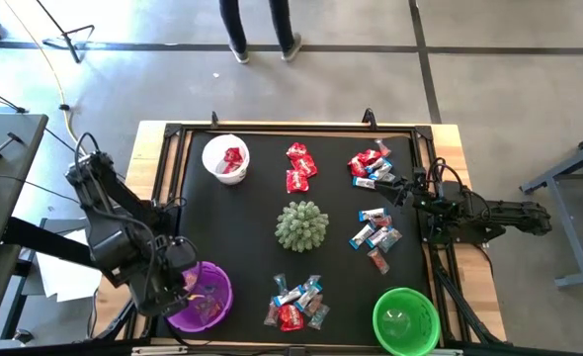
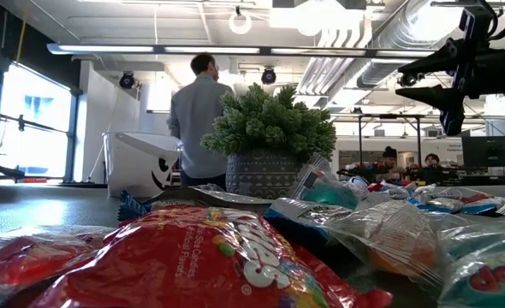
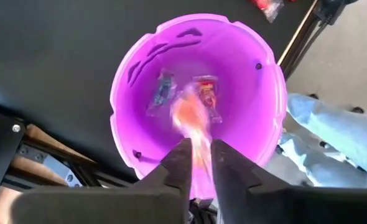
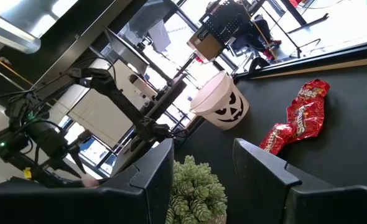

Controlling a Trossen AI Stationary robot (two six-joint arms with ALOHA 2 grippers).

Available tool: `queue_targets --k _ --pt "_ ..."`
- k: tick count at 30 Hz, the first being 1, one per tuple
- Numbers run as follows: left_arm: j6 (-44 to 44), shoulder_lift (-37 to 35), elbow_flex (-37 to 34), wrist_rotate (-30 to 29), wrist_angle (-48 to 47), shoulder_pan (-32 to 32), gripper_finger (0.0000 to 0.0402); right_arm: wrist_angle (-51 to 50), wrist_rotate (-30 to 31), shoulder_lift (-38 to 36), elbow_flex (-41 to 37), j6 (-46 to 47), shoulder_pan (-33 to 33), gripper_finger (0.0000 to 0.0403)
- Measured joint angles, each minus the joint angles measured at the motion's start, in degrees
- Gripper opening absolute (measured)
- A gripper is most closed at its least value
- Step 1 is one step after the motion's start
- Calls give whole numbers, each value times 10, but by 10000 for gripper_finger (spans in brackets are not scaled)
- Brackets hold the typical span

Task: Organize candy in baskets
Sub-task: Put the orange gummy into the purple bucket, then put the blue gummy into the purple bucket

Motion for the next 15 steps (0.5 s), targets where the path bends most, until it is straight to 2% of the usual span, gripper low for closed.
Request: queue_targets --k 7,15 --pt "15 6 0 -2 20 0 113 0 0 0 0 0 0 162" --pt "92 6 0 -62 65 21 112 0 0 0 0 0 0 162"
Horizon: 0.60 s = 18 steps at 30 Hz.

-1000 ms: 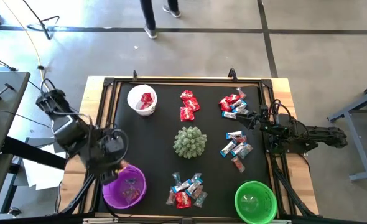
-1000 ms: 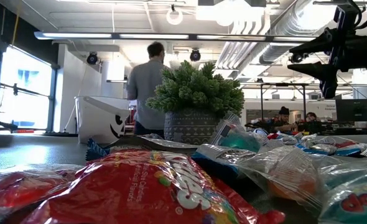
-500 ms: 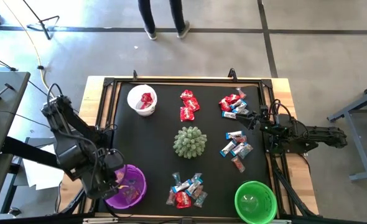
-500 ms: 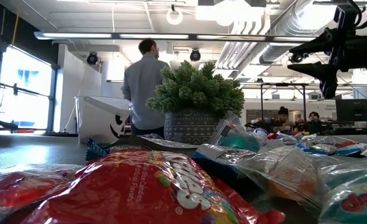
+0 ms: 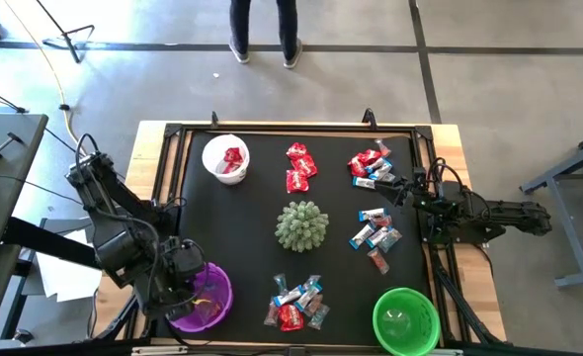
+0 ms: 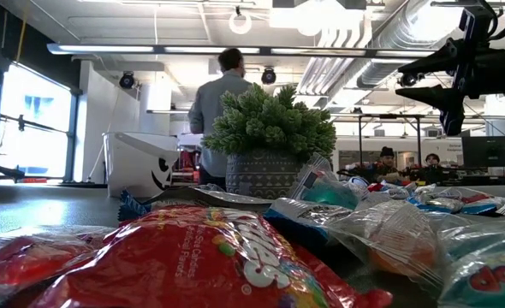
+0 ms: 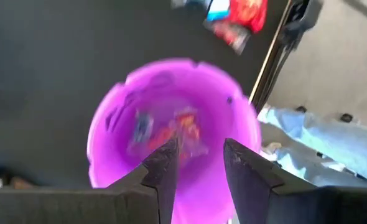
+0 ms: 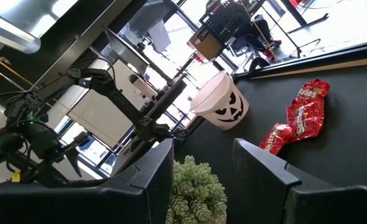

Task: Organize candy in baskets
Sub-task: Put the blue gummy into the purple bucket

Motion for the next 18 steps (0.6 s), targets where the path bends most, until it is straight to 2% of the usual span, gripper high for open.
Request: queue_targets --k 4,9,18 --pt "65 0 0 -1 35 44 111 0 0 0 0 0 0 162" --pt "164 13 0 26 102 118 111 0 0 0 0 0 0 162" --pt "337 111 0 110 169 214 111 0 0 0 0 0 0 162"
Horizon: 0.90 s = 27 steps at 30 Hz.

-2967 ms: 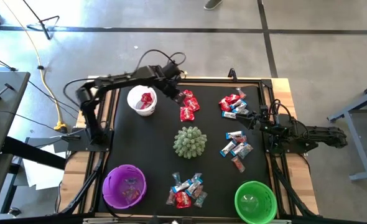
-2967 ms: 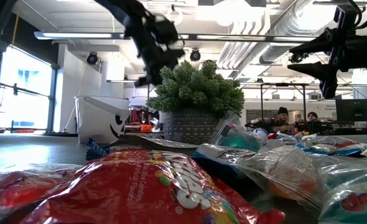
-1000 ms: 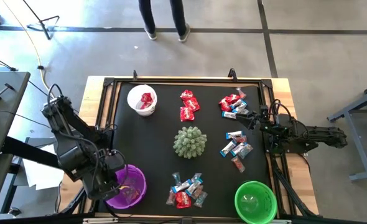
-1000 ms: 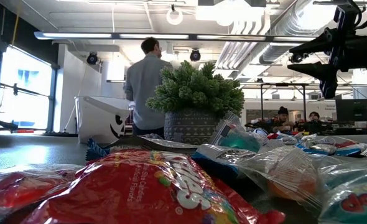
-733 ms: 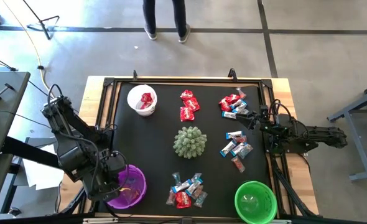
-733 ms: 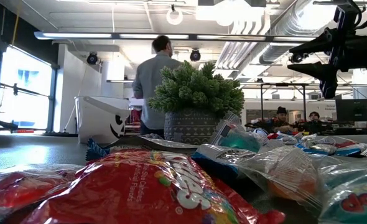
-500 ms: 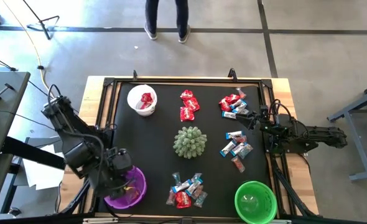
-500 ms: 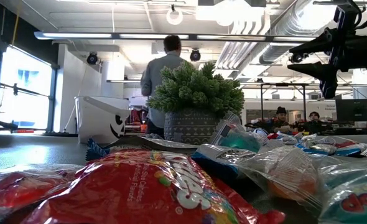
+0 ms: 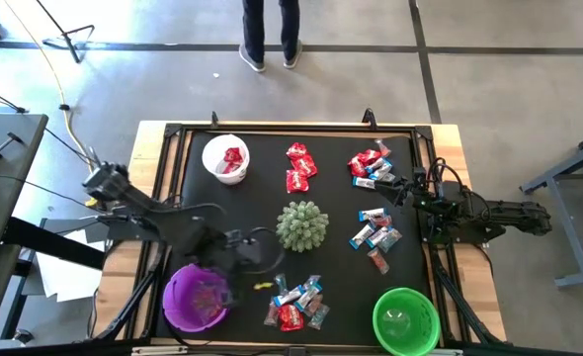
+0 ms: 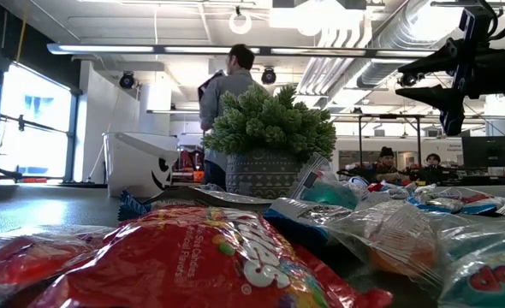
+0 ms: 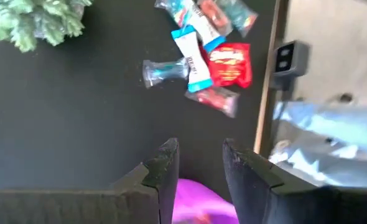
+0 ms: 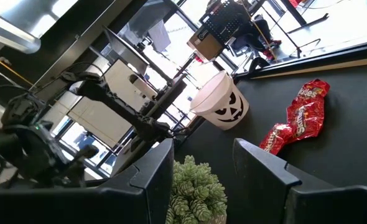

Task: Organize candy in baskets
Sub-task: Put the blue gummy into the purple bucket

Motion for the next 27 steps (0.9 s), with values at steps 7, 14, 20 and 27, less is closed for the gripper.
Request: queue_targets --k 7,14,20,27 --pt "170 85 0 7 36 56 111 0 0 0 0 0 0 162" --pt "370 140 0 55 65 81 111 0 0 0 0 0 0 162" --pt "534 164 0 50 78 81 111 0 0 0 0 0 0 162" --pt "596 193 0 45 133 82 111 0 0 0 0 0 0 162"
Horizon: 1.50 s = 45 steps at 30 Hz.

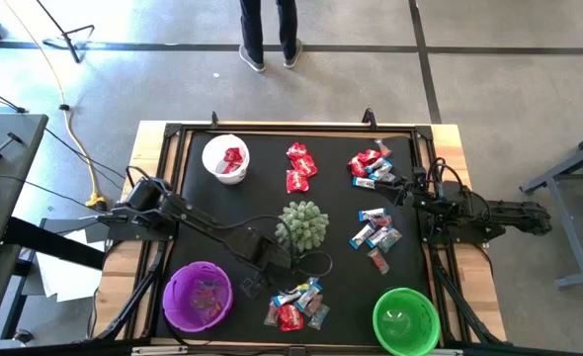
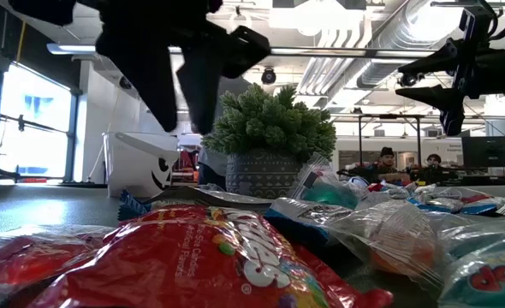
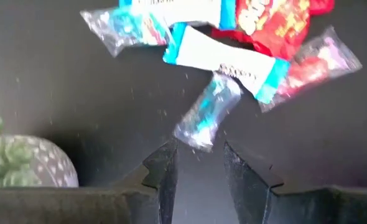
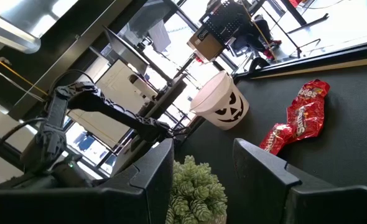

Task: Organize candy in baskets
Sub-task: Put the blue gummy into the purple bucket

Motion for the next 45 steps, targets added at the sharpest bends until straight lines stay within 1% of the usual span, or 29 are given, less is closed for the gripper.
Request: queue_targets --k 5,13,26,45 --pt "1 31 0 5 32 -1 111 0 0 0 0 0 0 162" --pt "0 62 0 18 47 -7 111 0 0 4 0 0 0 162" --pt "-21 76 0 28 45 -2 111 0 0 4 0 0 0 162" --pt "-81 81 0 28 41 12 110 0 0 4 0 0 0 162"
